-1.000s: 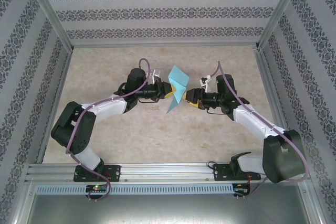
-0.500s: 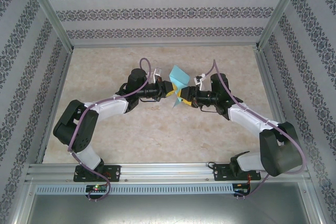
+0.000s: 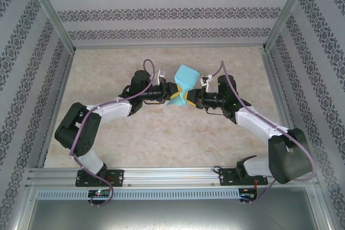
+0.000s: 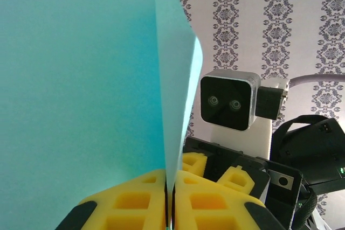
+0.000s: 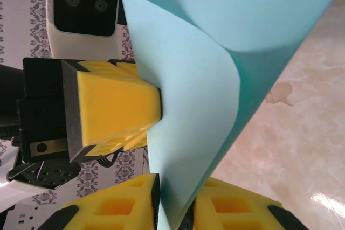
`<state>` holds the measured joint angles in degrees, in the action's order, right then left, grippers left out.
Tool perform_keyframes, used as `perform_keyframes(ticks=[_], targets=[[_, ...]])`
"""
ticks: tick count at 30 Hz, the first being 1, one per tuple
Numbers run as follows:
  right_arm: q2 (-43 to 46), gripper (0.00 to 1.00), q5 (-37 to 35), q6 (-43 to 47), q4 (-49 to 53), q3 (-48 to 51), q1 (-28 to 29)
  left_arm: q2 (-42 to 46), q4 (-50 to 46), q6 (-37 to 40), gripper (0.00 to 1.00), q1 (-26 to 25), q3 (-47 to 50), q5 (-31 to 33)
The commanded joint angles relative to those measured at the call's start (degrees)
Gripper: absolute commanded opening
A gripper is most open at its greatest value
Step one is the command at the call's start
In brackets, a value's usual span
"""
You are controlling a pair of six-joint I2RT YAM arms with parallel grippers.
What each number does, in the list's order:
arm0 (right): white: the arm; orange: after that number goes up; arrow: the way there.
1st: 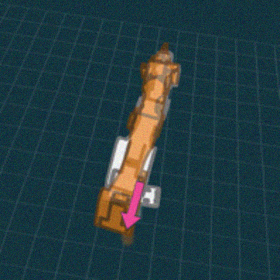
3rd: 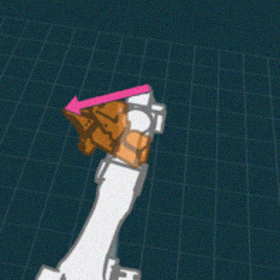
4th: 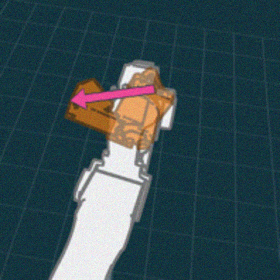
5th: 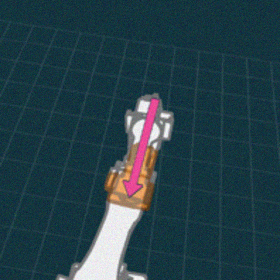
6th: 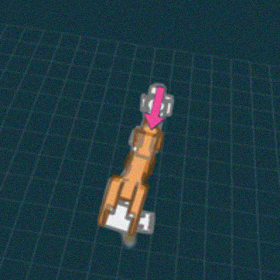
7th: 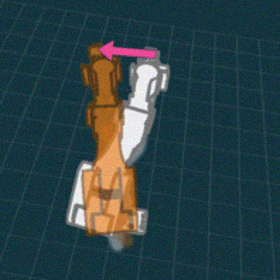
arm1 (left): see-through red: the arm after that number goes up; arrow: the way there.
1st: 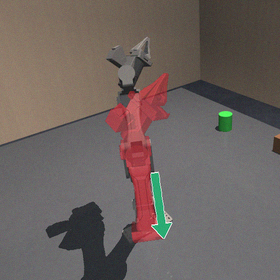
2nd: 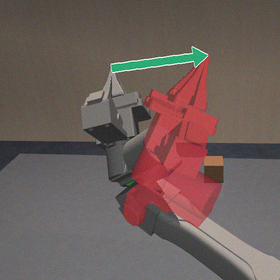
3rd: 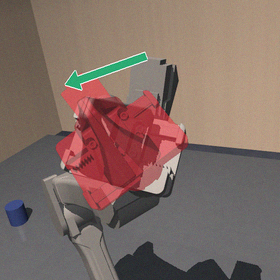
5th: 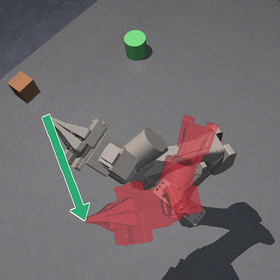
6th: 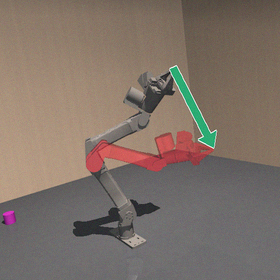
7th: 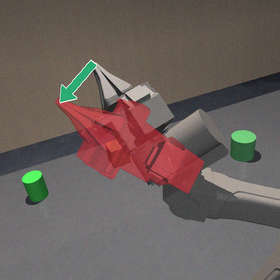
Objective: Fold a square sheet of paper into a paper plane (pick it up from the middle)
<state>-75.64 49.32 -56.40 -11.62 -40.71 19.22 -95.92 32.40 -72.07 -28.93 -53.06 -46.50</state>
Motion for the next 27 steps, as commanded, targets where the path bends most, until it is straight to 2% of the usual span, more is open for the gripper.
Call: perform_keyframes(ticks=[1, 11, 16, 18, 20, 24, 27], targets=[[1.7, 0.2, 0.3, -0.1, 0.0, 0.0, -0.7, 0.1, 2.0, 0.4, 0.14, -0.6, -0.3, -0.4], [2.7, 0.08, -0.1, 2.4, 5.0, -0.7, -1.4, 1.1, -1.2, 2.4, 0.21, -0.6, -1.3, -0.6], [2.5, 0.04, -5.3, 14.1, 24.8, -6.2, -1.6, 2.6, -7.1, 6.2, 0.39, -0.4, -2.4, -0.6], [2.0, 0.03, -10.0, 20.0, 34.3, -9.3, -1.6, 3.6, -10.6, 8.6, 0.51, 0.2, -2.9, -0.6], [1.6, 0.03, -14.0, 23.9, 41.3, -11.3, -1.5, 4.7, -14.2, 11.1, 0.58, 1.0, -3.3, -0.6], [0.7, 0.0, -27.8, 30.9, 54.9, -16.2, -0.3, 7.0, -21.0, 15.8, 0.65, 3.0, -3.9, -0.8], [-0.1, 0.0, -38.4, 33.4, 61.0, -19.8, 2.0, 8.3, -23.4, 17.4, 0.67, 4.5, -3.5, -1.1]])
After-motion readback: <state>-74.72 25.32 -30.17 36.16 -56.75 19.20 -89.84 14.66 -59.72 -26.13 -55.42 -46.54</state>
